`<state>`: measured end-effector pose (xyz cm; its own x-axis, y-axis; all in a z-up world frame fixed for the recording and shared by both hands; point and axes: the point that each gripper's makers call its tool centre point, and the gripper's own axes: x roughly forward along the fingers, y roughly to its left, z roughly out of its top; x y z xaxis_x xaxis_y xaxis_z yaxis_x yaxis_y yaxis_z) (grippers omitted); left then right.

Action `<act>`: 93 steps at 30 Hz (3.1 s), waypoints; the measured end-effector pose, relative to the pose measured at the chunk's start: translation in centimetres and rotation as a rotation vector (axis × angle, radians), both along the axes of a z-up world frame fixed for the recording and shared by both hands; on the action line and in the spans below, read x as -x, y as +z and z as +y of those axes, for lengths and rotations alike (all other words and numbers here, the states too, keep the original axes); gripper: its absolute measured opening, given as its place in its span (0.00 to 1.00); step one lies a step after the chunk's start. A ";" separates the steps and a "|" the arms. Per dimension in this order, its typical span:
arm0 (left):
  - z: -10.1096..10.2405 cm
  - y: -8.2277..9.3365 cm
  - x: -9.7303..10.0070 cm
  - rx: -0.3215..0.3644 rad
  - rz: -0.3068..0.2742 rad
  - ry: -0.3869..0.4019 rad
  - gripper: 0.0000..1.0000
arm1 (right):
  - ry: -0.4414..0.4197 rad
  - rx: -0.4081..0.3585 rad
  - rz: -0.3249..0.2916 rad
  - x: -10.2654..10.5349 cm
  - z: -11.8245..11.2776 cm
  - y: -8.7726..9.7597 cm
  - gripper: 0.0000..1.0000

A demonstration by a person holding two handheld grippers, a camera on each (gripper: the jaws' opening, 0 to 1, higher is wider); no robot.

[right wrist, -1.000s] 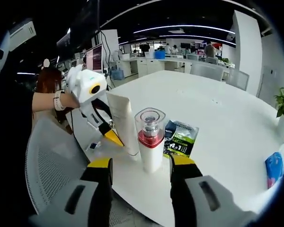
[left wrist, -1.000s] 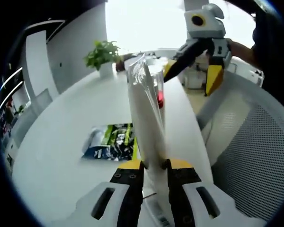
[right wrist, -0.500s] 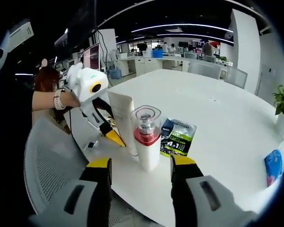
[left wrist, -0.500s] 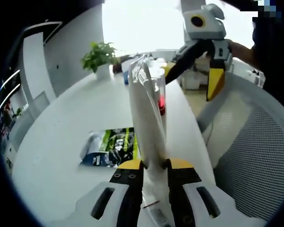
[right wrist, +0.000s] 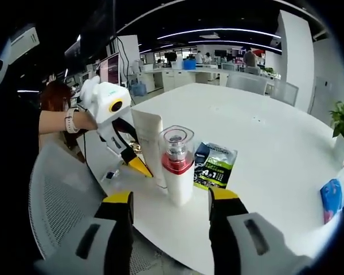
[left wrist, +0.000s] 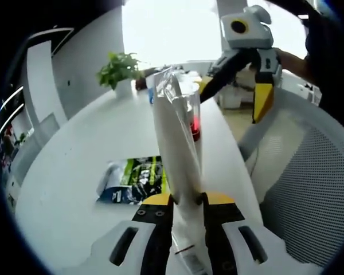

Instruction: Arrange the skincare products in the storage area until every visible bottle or jar stands upright without overlapping.

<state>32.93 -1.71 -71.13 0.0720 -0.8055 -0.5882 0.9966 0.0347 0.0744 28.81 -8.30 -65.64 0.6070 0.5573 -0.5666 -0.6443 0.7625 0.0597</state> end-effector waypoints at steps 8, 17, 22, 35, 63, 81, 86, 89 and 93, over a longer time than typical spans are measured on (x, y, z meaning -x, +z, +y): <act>0.1 -0.3 0.0 -0.020 -0.006 0.013 0.17 | -0.002 -0.003 -0.002 0.0 0.0 0.1 0.55; 1.2 -0.4 0.0 -0.036 0.024 0.085 0.27 | 0.006 -0.006 0.001 0.1 0.3 0.1 0.58; 2.2 0.7 -0.5 0.005 0.048 0.175 0.35 | 0.015 -0.007 -0.004 0.1 0.5 0.3 0.59; 5.0 2.5 -0.6 0.040 0.071 0.354 0.59 | 0.053 -0.010 -0.014 0.4 1.4 0.7 0.61; 10.8 4.7 1.4 0.008 0.068 0.601 0.97 | 0.121 0.038 -0.036 0.6 2.8 1.8 0.83; 13.0 4.3 3.3 0.001 0.062 0.679 0.97 | 0.148 0.095 -0.026 1.3 2.7 0.8 0.99; 13.1 4.2 3.6 -0.006 0.073 0.684 0.97 | 0.155 0.094 -0.026 1.3 2.7 0.8 0.99; 13.3 3.9 3.7 -0.018 0.077 0.687 0.97 | 0.158 0.097 -0.028 1.3 2.7 0.7 1.00; 13.2 3.5 3.7 -0.029 0.081 0.684 0.97 | 0.154 0.085 -0.028 1.2 2.7 0.8 1.00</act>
<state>29.27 11.50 -67.59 0.5129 -0.5785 -0.6343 0.7541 0.6567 0.0108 27.63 -5.64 -64.87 0.5345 0.5955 -0.5997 -0.7545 0.6560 -0.0211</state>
